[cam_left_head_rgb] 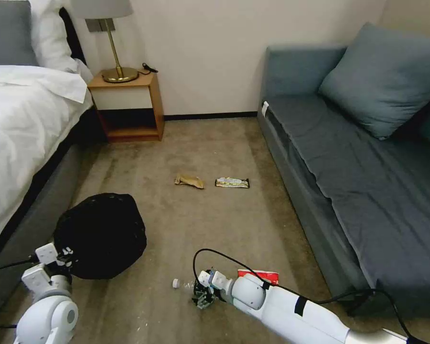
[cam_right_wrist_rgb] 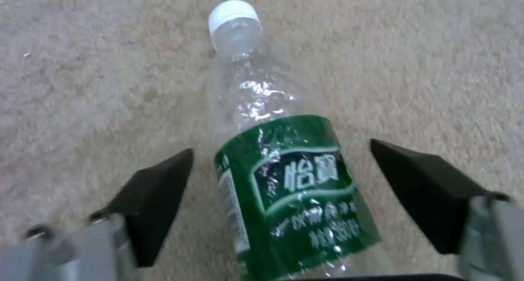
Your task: Pick up the trash bin, then pick up the garbage on the floor and place it into the trash bin.
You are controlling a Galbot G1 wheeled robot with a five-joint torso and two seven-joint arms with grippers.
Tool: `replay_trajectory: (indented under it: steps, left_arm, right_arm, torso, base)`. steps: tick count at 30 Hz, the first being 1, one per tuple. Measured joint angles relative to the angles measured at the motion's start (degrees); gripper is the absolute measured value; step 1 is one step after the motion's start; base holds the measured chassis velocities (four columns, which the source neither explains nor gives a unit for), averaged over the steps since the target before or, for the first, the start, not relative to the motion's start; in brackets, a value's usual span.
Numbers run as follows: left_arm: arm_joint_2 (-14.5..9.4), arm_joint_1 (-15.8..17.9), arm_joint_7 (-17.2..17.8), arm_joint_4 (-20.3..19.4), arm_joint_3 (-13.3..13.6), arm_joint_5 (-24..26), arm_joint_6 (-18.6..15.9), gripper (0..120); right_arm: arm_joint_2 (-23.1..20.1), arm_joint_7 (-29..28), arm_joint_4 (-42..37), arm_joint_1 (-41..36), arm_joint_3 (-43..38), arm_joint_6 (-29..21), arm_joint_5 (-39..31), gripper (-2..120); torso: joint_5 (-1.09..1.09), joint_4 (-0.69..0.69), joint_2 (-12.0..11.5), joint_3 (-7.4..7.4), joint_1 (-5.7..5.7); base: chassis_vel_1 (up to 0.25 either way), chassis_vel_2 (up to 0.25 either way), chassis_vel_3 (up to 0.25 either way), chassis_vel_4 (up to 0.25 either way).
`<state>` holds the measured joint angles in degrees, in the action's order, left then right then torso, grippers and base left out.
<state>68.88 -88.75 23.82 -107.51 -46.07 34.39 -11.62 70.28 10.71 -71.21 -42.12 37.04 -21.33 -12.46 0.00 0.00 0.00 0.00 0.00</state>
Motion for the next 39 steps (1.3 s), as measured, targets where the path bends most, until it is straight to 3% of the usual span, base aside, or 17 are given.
replay_trajectory:
  steps: [8, 17, 28, 33, 39]
  left_arm:
    - [0.6, -0.9, -0.3, -0.3, 0.2, 0.0, 0.7, 3]
    - [1.3, -2.2, -0.4, -1.5, 0.2, -0.6, 0.8, 3]
    - [1.3, -3.2, -0.5, -2.4, 0.0, -0.8, 1.0, 3]
    - [1.7, -3.5, -0.5, -3.4, 0.5, -0.7, 1.0, 3]
    - [2.6, -3.4, -0.5, -3.6, 1.0, -1.5, 0.9, 3]
  right_arm:
    - [1.5, 0.7, 1.7, -1.6, -1.1, 1.4, 1.6, 48]
    - [2.0, 1.8, 1.6, -4.0, -3.4, 2.3, 3.2, 25]
    - [2.9, 1.8, -1.1, -4.9, -10.4, 3.3, 1.9, 24]
    - [5.4, -1.1, -5.7, -3.5, -15.8, 3.6, -2.6, 24]
    - [8.3, -3.6, -9.5, -1.4, -19.0, 9.3, -8.4, 24]
  torso:
    - [0.00, 0.01, 0.0, 0.00, 0.00]
    - [0.01, 0.00, 0.0, -0.01, 0.00]
    - [0.00, 0.00, 0.0, 0.00, 0.00]
    - [0.01, 0.00, 0.0, 0.00, 0.00]
    - [0.00, 0.00, 0.0, 0.00, 0.00]
  base:
    - [0.000, 0.000, 0.000, 0.000]
    - [0.000, 0.000, 0.000, 0.000]
    - [0.000, 0.000, 0.000, 0.000]
    - [0.000, 0.000, 0.000, 0.000]
    - [0.000, 0.000, 0.000, 0.000]
